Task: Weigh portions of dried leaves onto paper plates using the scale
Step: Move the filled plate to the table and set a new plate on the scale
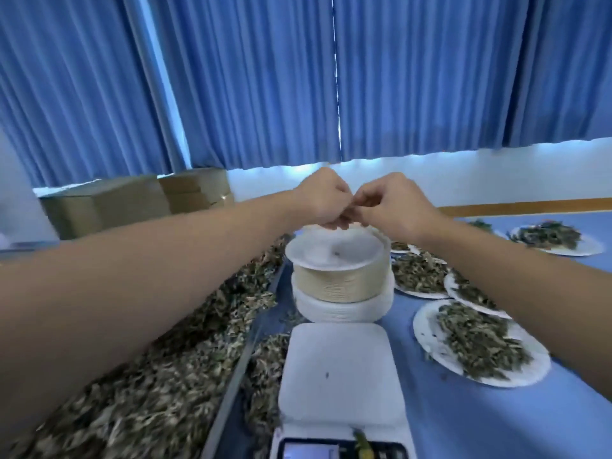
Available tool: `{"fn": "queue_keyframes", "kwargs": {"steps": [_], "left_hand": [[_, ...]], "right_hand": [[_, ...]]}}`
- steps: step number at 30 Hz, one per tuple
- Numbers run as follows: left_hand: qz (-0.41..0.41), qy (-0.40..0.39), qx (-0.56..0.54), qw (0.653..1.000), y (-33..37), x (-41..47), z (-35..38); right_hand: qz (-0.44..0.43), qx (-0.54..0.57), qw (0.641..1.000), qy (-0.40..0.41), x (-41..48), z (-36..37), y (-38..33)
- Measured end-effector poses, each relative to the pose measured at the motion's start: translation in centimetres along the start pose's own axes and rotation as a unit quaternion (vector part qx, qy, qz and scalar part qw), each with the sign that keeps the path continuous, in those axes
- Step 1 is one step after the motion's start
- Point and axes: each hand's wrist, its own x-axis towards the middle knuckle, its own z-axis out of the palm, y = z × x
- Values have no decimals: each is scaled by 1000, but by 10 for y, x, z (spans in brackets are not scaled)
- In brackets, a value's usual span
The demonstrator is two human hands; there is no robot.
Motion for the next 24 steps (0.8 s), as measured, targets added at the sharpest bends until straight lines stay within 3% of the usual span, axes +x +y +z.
{"fn": "queue_keyframes", "kwargs": {"steps": [3, 6, 10, 14, 17, 20, 22, 24], "left_hand": [[61, 14, 104, 993, -40, -39, -23], [119, -26, 139, 983, -68, -68, -28], [219, -69, 239, 944, -85, -87, -27], [267, -23, 367, 891, -83, -91, -18], [268, 28, 385, 882, -75, -101, -15], [323, 52, 359, 874, -77, -125, -20], [360, 21, 339, 869, -83, -148, -22], [389, -32, 368, 844, -90, -172, -18]], "right_hand": [[-48, -40, 994, -93, -11, 14, -29], [-81, -110, 978, -158, -30, 14, -43], [-108, -256, 933, -227, -52, 4, -46], [-216, -400, 876, -164, -62, -1, -44], [-261, -446, 843, -150, -75, 0, -50], [-318, -367, 871, -75, -102, 0, -57], [-359, -323, 876, -17, -129, 4, -58], [-394, -302, 868, -20, -158, 14, -55]]}}
